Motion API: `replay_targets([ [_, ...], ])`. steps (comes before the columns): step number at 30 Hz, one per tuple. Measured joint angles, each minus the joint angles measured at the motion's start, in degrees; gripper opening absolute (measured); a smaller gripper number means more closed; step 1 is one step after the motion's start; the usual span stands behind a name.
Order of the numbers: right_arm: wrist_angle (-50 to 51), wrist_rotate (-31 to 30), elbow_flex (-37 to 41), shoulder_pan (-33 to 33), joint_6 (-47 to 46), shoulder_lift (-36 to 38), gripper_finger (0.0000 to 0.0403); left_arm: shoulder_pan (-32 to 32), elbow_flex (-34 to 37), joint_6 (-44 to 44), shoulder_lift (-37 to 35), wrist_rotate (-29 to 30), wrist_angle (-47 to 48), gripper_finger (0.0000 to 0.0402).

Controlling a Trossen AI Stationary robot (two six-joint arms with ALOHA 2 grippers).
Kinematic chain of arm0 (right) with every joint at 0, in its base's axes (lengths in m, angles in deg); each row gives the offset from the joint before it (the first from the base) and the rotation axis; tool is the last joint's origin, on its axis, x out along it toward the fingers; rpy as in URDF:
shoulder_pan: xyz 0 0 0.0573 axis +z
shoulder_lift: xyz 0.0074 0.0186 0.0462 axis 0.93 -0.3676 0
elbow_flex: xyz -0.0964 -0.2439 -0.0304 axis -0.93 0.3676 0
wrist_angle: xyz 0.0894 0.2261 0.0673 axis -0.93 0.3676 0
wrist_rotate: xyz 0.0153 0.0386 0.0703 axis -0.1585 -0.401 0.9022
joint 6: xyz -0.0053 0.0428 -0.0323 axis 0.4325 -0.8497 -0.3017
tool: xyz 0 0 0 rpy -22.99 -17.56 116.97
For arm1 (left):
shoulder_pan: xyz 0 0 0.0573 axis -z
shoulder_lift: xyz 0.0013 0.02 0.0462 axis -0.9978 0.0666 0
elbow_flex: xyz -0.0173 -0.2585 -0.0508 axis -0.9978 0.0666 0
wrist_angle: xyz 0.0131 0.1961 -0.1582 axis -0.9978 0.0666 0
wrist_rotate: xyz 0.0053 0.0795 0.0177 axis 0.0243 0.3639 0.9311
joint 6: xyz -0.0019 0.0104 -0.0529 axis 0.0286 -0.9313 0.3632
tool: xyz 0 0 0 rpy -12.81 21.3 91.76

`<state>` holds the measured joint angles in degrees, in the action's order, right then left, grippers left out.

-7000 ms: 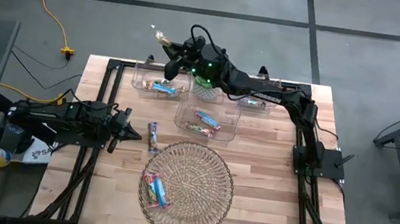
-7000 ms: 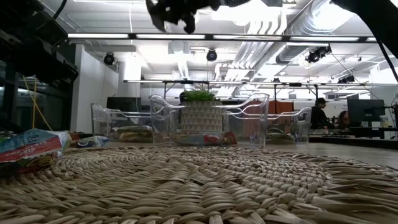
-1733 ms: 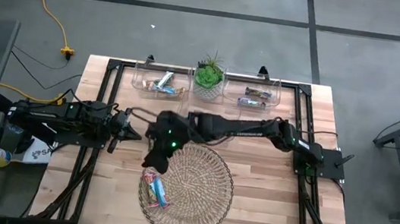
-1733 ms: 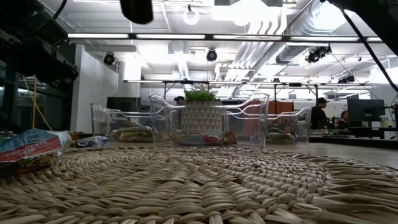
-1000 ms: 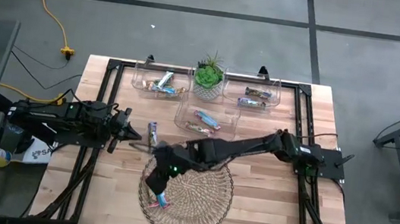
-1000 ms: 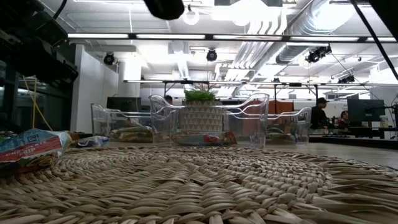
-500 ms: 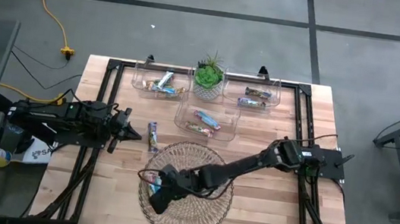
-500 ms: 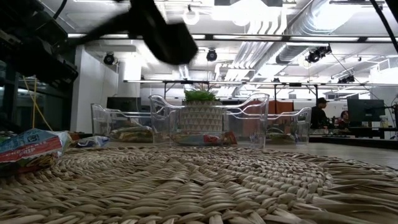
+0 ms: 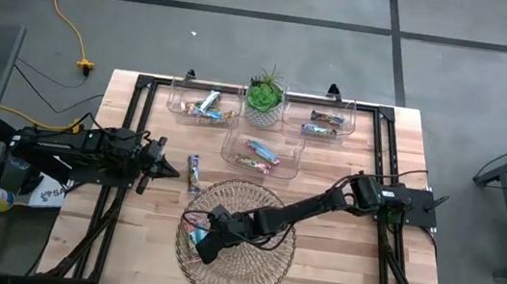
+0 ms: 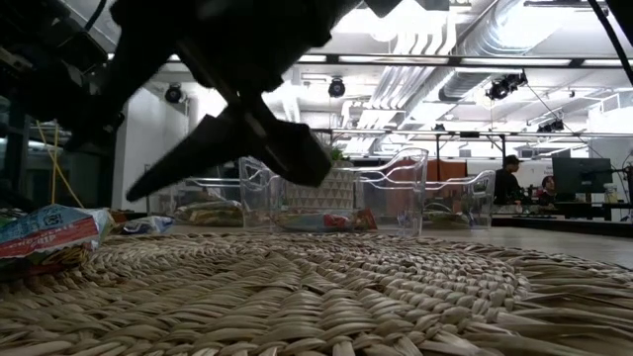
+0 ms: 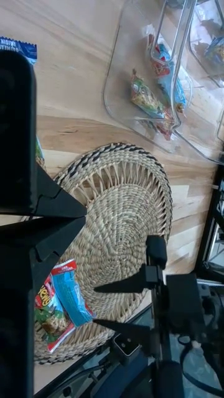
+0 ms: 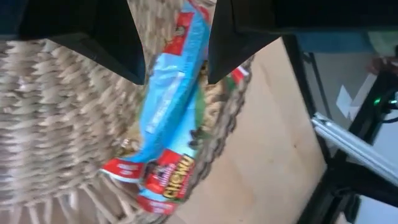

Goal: Pick and place Granola Bars by type
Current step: Put the red granola bar into the bottom transparent bin

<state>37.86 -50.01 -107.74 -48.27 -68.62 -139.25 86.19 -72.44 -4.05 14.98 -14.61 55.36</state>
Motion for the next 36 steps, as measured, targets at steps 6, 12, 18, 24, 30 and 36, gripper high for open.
replay_targets([
  [6,-0.31,0.25,-0.04,-0.54,1.81,0.02,0.0158,0.00,-0.01,0.00,0.00,-0.01,-0.01,0.0001],
  [12,-1.11,0.54,-0.07,-1.34,5.21,0.02,0.0158,0.00,-0.02,0.00,0.00,0.00,0.00,0.0001],
  [18,-2.37,2.30,-0.08,-2.00,9.25,0.02,0.0158,0.00,-0.02,0.00,0.00,0.00,0.00,0.0001],
  [24,-6.21,2.35,-0.22,-2.64,12.52,0.02,0.0158,0.00,-0.01,0.00,0.00,0.00,0.00,0.0001],
  [30,-12.22,3.10,-1.03,-2.53,21.97,0.02,0.0158,0.00,-0.01,0.00,0.00,0.00,-0.02,0.0001],
  [36,-6.00,1.18,-7.86,-2.86,29.07,0.02,0.0158,0.00,-0.02,0.00,0.00,0.00,0.00,0.0001],
])
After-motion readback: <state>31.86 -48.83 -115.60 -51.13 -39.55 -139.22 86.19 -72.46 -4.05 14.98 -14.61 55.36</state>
